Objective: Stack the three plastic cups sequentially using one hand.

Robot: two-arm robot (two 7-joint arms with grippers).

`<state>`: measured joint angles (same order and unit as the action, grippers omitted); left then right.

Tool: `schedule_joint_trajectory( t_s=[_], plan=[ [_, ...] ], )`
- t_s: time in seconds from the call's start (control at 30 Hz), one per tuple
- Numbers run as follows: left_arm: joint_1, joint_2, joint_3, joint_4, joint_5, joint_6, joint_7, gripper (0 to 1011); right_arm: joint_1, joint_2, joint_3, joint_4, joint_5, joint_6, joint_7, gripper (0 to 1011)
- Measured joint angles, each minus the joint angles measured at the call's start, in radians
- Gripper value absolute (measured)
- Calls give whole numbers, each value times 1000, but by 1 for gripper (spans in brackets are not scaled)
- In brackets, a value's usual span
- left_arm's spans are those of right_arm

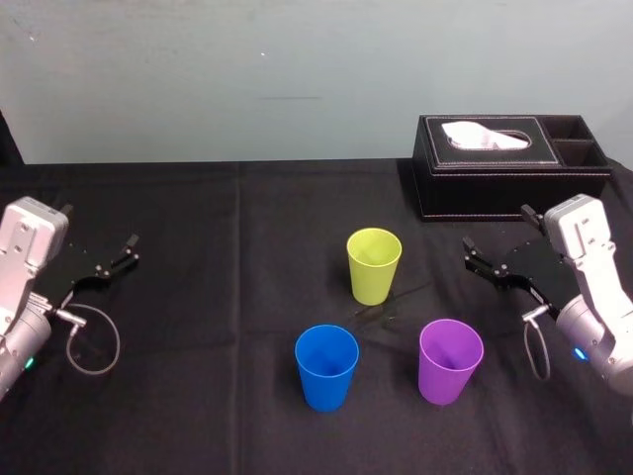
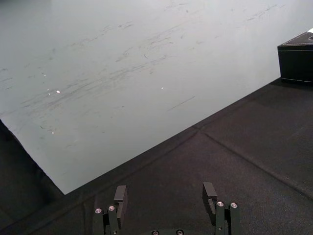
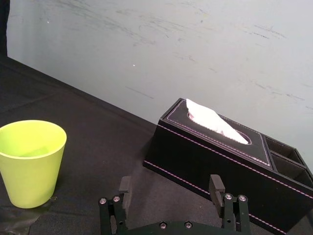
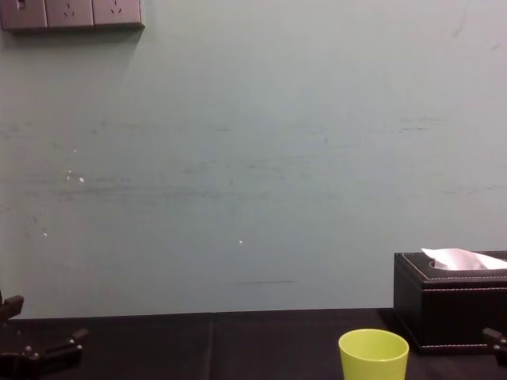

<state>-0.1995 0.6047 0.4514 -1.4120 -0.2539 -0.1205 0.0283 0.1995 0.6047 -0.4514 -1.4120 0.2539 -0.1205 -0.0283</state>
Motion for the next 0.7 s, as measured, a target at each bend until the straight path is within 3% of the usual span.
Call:
schedule_joint_trajectory(
  t_s=[0.7],
  plan=[
    [0,0,0,0,0,0,0,1010,0,0,0,0,0,0,0,1003]
  ],
)
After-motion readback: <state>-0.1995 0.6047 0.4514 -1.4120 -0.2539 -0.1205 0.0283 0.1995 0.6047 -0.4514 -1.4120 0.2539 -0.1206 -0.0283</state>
